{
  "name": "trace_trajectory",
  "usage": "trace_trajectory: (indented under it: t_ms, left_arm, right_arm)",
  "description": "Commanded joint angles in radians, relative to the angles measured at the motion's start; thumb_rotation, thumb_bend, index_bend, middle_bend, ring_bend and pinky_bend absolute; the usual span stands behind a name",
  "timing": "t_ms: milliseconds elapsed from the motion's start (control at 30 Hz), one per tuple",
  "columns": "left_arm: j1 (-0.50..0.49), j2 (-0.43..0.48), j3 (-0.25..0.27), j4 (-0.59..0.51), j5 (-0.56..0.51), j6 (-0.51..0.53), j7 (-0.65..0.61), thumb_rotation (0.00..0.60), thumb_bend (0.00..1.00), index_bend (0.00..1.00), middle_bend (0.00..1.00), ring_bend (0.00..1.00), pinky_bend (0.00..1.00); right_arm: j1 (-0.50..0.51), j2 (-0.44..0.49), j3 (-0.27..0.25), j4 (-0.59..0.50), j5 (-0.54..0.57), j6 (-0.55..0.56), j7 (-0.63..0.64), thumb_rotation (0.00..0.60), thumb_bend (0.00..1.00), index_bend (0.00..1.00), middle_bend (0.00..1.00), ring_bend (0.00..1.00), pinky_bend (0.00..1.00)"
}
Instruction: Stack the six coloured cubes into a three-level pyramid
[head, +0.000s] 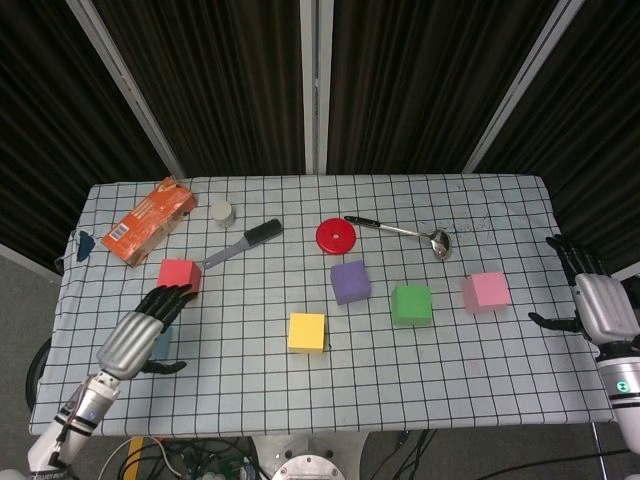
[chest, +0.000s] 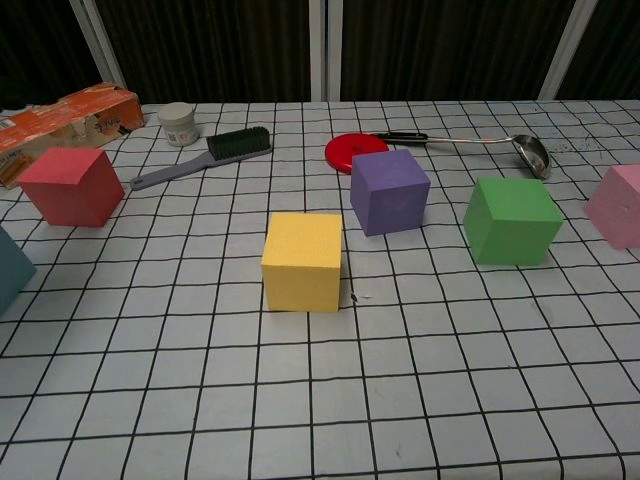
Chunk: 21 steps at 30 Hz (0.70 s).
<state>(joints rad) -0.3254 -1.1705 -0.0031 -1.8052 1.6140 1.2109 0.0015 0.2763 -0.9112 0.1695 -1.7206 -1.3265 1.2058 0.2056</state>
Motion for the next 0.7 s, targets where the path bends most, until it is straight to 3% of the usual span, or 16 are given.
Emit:
trace_trajectory:
  t_ms: [33, 367, 700]
  left_arm:
    - [-0.046, -0.049, -0.011, -0.031, -0.022, -0.064, 0.034, 0.600, 0.00, 0.01, 0.00, 0.00, 0.05]
    - [-0.102, -0.181, -0.064, -0.072, -0.152, -0.127, 0.146, 0.600, 0.00, 0.01, 0.04, 0.00, 0.05]
    - [-0.200, -0.312, -0.110, -0.027, -0.263, -0.226, 0.186, 0.600, 0.00, 0.01, 0.05, 0.00, 0.05]
  right_arm:
    - [0.002, 0.007, 0.007, 0.001, 0.005, 0.001, 0.011, 0.600, 0.03, 0.00, 0.04, 0.00, 0.00]
    - [0.013, -0.005, 0.006, 0.039, 0.029, -0.036, 0.032, 0.600, 0.03, 0.00, 0.04, 0.00, 0.00]
    - [0.013, -0.006, 0.008, 0.059, 0.042, -0.042, 0.044, 0.600, 0.03, 0.00, 0.04, 0.00, 0.00]
